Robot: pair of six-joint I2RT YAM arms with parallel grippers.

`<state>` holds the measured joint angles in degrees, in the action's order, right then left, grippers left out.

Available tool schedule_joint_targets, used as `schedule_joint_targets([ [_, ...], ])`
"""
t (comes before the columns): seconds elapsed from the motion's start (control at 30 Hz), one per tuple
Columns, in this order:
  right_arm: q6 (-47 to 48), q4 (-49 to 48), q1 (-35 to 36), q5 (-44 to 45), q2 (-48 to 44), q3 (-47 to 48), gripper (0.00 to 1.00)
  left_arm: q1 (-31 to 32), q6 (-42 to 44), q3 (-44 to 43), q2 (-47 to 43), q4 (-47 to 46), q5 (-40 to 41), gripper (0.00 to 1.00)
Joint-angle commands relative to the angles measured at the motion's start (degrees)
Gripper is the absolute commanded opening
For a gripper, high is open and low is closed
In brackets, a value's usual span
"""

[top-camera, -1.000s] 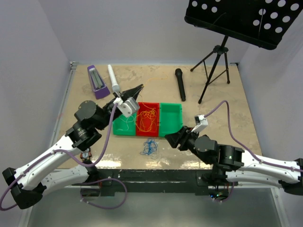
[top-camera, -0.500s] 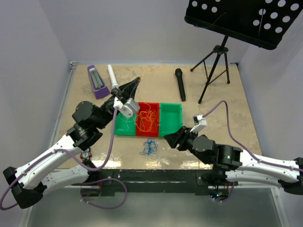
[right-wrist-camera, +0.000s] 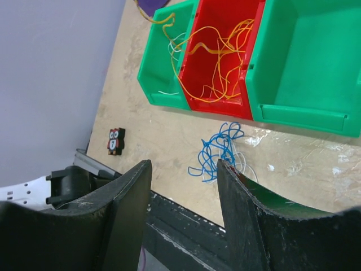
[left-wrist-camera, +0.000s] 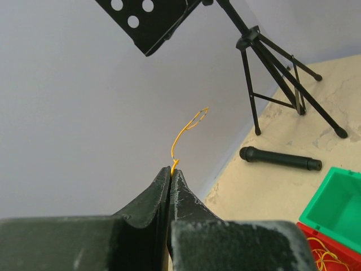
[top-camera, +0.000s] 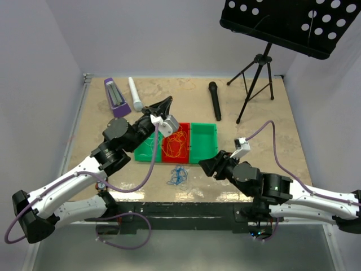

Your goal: Untangle the cables

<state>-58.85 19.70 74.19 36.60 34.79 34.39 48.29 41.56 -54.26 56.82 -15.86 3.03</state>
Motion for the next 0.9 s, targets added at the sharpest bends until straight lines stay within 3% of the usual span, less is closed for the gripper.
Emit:
schedule_joint_targets([
  [0.0, -1.8, 1.2, 0.0, 2.2, -1.2, 1.6, 0.55, 0.0, -0.2, 1.1, 0.9, -2.0, 1.5, 0.00],
  [0.3, -2.1, 1.7, 0.0, 2.4, -2.4, 1.1, 0.55, 0.0, 1.7, 3.8, 3.1, -4.6, 2.2, 0.00],
  [0.43, -2.4, 1.4, 0.0, 2.4, -2.5, 0.6, 0.55, -0.3, -2.5, 1.7, 6.1, -7.7, 6.5, 0.00],
  [0.67, -2.9, 1.3, 0.1, 2.9, -2.4, 0.1, 0.55, -3.0, -15.9, -13.2, 15.3, 5.3, 6.8, 0.00],
  [0.87, -3.8, 0.8, 0.0, 2.9, -2.5, -0.7, 0.55, -3.0, -21.1, -11.5, 18.5, 11.3, 7.4, 0.00],
])
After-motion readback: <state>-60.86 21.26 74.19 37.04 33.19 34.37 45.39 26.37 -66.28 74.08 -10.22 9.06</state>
